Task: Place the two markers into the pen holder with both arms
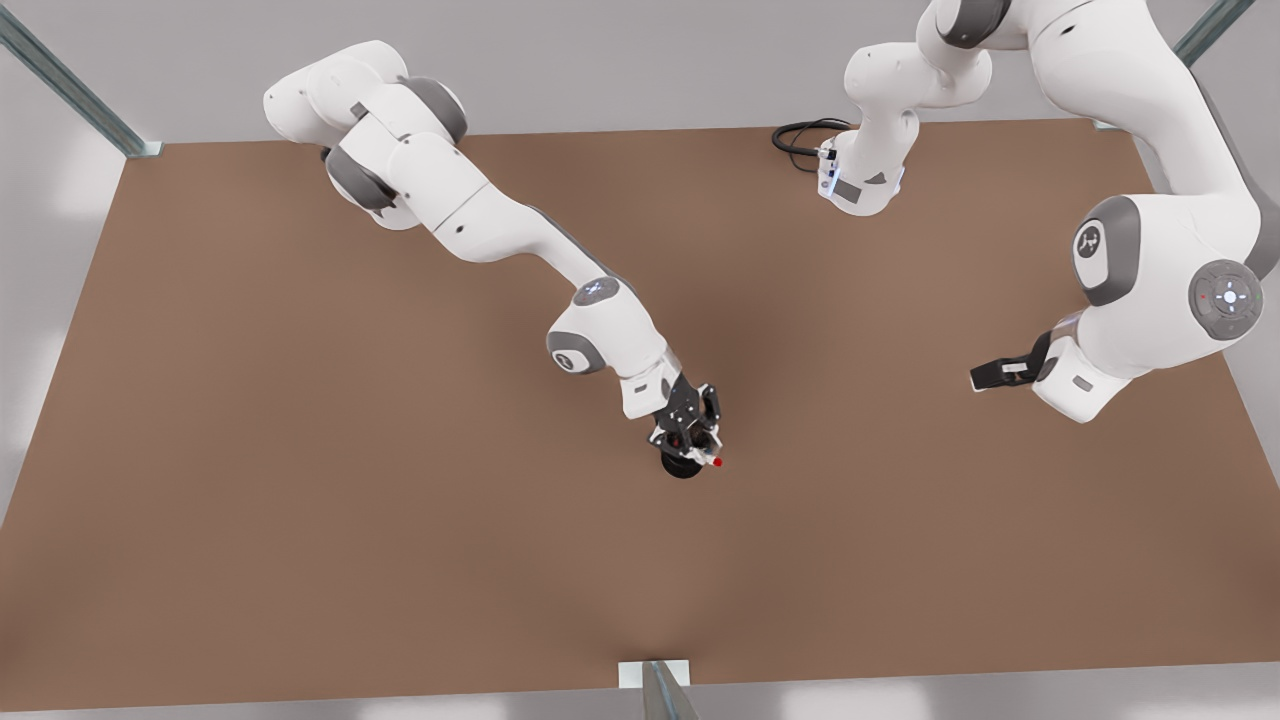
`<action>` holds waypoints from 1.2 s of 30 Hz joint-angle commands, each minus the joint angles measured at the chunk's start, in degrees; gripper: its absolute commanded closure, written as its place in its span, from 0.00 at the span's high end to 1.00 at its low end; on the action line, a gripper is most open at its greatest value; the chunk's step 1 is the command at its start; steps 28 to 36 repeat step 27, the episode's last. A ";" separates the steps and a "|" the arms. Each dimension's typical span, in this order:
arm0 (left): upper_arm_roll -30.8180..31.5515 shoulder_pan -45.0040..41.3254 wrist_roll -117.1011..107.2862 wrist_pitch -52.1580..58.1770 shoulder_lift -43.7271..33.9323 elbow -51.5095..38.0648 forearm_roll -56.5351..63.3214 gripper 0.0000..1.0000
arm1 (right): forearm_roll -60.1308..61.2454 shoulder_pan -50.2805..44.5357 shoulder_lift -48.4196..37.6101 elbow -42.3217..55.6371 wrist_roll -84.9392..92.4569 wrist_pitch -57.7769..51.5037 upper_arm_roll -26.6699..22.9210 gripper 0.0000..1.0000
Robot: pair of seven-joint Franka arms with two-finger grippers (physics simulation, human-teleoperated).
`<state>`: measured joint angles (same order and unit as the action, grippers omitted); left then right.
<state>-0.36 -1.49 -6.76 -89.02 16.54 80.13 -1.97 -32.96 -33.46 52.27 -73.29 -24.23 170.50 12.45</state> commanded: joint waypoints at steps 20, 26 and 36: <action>0.18 -0.53 0.43 -2.39 -0.64 -0.86 0.30 1.00 | 31.91 33.90 -43.30 -10.47 21.33 -76.99 -12.45 1.00; 0.18 -0.88 2.98 -2.83 -0.28 -1.21 0.39 1.00 | 32.79 31.62 -42.07 -9.86 20.45 -74.09 -11.13 1.00; 0.18 -0.88 2.98 -2.83 -0.02 -1.21 0.39 1.00 | 32.88 31.62 -41.98 -9.86 20.37 -73.91 -10.25 1.00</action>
